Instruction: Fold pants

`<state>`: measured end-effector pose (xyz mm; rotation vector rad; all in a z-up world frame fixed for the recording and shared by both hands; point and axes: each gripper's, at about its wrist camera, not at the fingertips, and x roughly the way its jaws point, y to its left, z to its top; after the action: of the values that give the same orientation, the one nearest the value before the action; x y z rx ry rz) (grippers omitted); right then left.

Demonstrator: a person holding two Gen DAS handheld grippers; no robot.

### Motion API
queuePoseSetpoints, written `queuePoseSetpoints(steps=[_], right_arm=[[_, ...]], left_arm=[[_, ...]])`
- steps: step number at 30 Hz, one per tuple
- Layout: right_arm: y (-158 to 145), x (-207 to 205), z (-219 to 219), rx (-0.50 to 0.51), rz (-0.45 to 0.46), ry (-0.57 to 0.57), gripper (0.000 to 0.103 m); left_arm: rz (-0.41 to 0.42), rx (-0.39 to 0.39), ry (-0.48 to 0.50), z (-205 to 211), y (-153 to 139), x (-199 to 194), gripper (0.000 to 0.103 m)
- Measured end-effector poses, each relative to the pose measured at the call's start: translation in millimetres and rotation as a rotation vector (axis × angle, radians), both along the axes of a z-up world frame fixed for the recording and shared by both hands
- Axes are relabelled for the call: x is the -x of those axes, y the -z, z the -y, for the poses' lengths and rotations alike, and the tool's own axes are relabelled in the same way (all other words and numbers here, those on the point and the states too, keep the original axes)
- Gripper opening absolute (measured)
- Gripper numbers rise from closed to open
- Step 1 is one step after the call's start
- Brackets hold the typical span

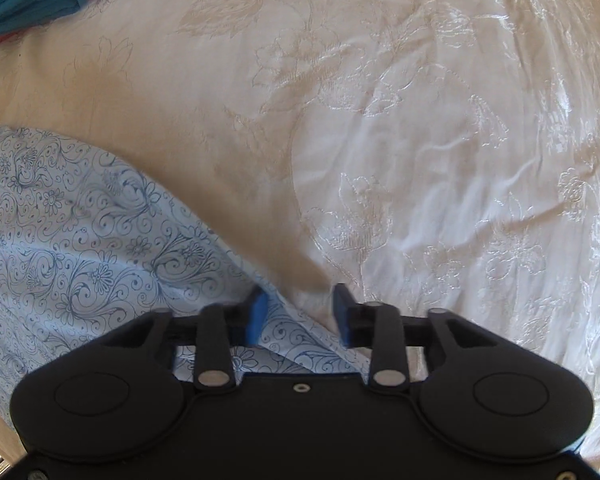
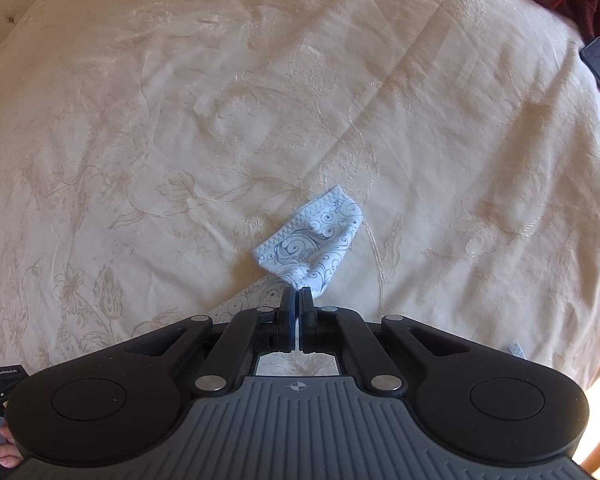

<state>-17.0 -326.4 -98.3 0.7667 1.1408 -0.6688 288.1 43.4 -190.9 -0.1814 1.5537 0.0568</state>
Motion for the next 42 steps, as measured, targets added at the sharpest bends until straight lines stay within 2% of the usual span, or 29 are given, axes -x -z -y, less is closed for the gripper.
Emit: queuePoseSetpoints(steps=[1, 3, 5, 8, 11, 15, 18, 21, 24, 26, 29, 31, 33, 37, 42], right_arm=[[0.1, 0.3, 0.5, -0.001, -0.001, 0.000, 0.001], [0.6, 1.7, 1.1, -0.001, -0.001, 0.000, 0.001], [0.9, 2.8, 0.8, 0.002, 0.001, -0.003, 0.001], [-5.3, 6.5, 1.2, 0.014, 0.014, -0.003, 0.001], [-27.0, 19.7, 0.6, 0.038, 0.066, -0.001, 0.001], [-60.5, 61.9, -7.4, 0.065, 0.117, 0.031, 0.001], [-67.9, 110.6, -17.8, 0.052, 0.111, 0.087, 0.001], [-39.1, 150.3, -31.6, -0.005, 0.031, 0.115, 0.001], [17.4, 171.0, -45.8, -0.058, -0.082, 0.125, 0.001], [49.6, 179.3, -51.6, -0.094, -0.142, 0.134, 0.001], [73.9, 188.0, -59.5, -0.105, -0.172, 0.130, 0.001], [78.0, 191.4, -60.3, -0.114, -0.184, 0.133, 0.002], [77.3, 194.1, -57.8, -0.131, -0.206, 0.145, 0.002], [57.0, 198.7, -49.9, -0.048, -0.205, 0.146, 0.002], [28.9, 180.1, -45.2, 0.016, -0.112, 0.069, 0.004]], left_arm=[[-0.004, 0.006, -0.007, -1.2, 1.9, 0.8, 0.001], [0.033, 0.020, 0.005, -2.5, -3.4, 5.2, 0.001], [0.081, 0.010, 0.061, -0.2, -18.4, 12.5, 0.001], [0.161, 0.031, 0.117, -1.0, -53.5, 25.2, 0.001], [0.259, 0.083, 0.161, -6.7, -102.6, 43.8, 0.001], [0.360, 0.158, 0.247, -22.6, -157.8, 97.7, 0.001], [0.383, 0.165, 0.306, -31.0, -171.2, 136.0, 0.001], [0.348, 0.095, 0.353, -42.6, -151.8, 172.7, 0.001], [0.240, -0.016, 0.364, -50.3, -105.4, 199.4, 0.001], [0.152, -0.035, 0.368, -56.1, -72.2, 210.2, 0.001], [0.122, -0.054, 0.388, -56.4, -50.7, 219.6, 0.001], [0.125, -0.079, 0.437, -51.7, -44.7, 223.7, 0.002], [0.118, -0.082, 0.437, -51.6, -41.3, 224.3, 0.002], [0.075, -0.081, 0.412, -54.9, -29.2, 225.4, 0.002], [0.072, -0.092, 0.434, -54.0, -19.4, 232.2, 0.003]])
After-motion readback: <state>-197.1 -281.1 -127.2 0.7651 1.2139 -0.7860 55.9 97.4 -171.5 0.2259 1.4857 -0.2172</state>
